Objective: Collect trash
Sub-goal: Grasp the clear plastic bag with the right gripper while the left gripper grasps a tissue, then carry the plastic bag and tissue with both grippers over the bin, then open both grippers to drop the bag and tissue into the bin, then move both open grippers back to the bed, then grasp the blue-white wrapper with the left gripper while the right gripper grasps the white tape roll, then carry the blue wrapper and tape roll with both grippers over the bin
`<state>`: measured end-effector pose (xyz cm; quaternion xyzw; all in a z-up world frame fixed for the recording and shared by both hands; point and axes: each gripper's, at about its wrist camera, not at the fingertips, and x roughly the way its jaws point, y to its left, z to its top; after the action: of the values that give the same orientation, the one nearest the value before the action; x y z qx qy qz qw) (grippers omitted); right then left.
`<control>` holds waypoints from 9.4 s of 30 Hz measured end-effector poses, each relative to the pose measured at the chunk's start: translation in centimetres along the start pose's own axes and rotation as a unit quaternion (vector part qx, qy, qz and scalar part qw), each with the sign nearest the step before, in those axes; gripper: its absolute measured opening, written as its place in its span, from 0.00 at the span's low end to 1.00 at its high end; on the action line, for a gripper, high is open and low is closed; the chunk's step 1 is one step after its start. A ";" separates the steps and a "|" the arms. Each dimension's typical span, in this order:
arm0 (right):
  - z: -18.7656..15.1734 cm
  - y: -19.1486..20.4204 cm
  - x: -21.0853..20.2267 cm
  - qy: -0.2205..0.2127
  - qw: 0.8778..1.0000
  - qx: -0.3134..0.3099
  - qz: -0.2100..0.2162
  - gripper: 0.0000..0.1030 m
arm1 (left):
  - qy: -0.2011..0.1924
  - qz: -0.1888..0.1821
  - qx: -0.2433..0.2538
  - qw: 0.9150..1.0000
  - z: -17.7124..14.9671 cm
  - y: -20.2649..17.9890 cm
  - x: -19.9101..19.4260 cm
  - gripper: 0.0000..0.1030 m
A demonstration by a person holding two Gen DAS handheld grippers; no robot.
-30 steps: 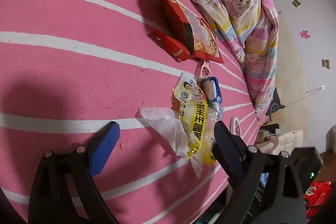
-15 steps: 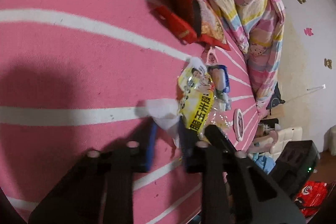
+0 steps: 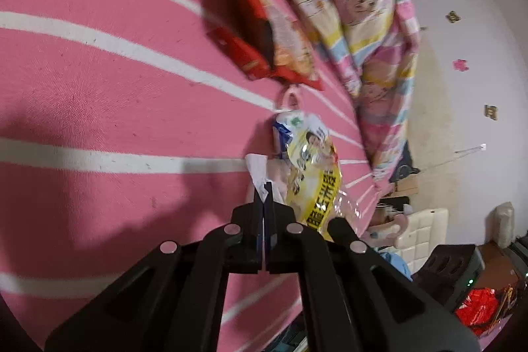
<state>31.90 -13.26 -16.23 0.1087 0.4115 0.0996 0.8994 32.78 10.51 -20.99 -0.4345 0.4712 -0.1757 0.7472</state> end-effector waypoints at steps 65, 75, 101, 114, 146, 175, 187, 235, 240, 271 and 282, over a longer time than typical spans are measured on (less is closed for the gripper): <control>-33.9 -36.3 -28.9 -0.061 0.919 0.376 -0.104 0.27 | 0.289 0.035 0.201 0.935 -40.6 -17.1 20.4 0.00; -35.6 -39.1 -25.4 -0.017 0.905 0.409 -0.114 0.28 | 0.334 0.077 0.187 0.920 -41.6 -15.4 27.0 0.00; -33.5 -37.7 -24.0 0.012 0.899 0.411 -0.151 0.61 | 0.356 0.117 0.164 0.912 -40.8 -13.4 28.4 0.46; -31.3 -32.7 -28.0 -0.018 0.917 0.367 -0.155 0.66 | 0.339 0.142 0.177 0.913 -39.3 -11.9 23.6 0.83; -17.0 -15.3 -32.4 -0.103 0.983 0.151 -0.030 0.85 | 0.071 -0.015 0.121 0.990 -27.2 -13.6 -0.7 0.86; -0.1 -12.3 -7.1 -0.032 0.998 0.038 -0.043 0.84 | 0.035 0.075 0.168 0.982 -5.6 -7.5 8.2 0.86; 2.8 -12.3 -2.1 -0.025 0.998 0.025 -0.049 0.84 | 0.036 0.066 0.134 0.988 -0.3 -6.6 11.6 0.72; 0.1 -14.3 -1.8 0.018 0.997 0.027 -0.066 0.16 | 0.115 0.010 0.208 0.971 -7.4 -9.7 14.4 0.08; -1.7 -13.1 -6.8 -0.001 0.998 0.032 -0.055 0.16 | 0.107 0.007 0.227 0.968 -10.9 -11.8 11.9 0.08; -22.8 -28.4 -26.5 -0.038 0.970 0.222 -0.096 0.16 | 0.290 0.069 0.319 0.900 -39.4 -17.5 18.3 0.08; -27.1 -34.5 -24.0 0.003 0.954 0.282 -0.102 0.16 | 0.371 0.160 0.396 0.824 -45.0 -15.2 26.4 0.09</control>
<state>-1.04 -49.62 -25.82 0.3155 0.4349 -0.1125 0.8359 9.45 -37.49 -31.20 0.0788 0.6659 -0.3734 0.6411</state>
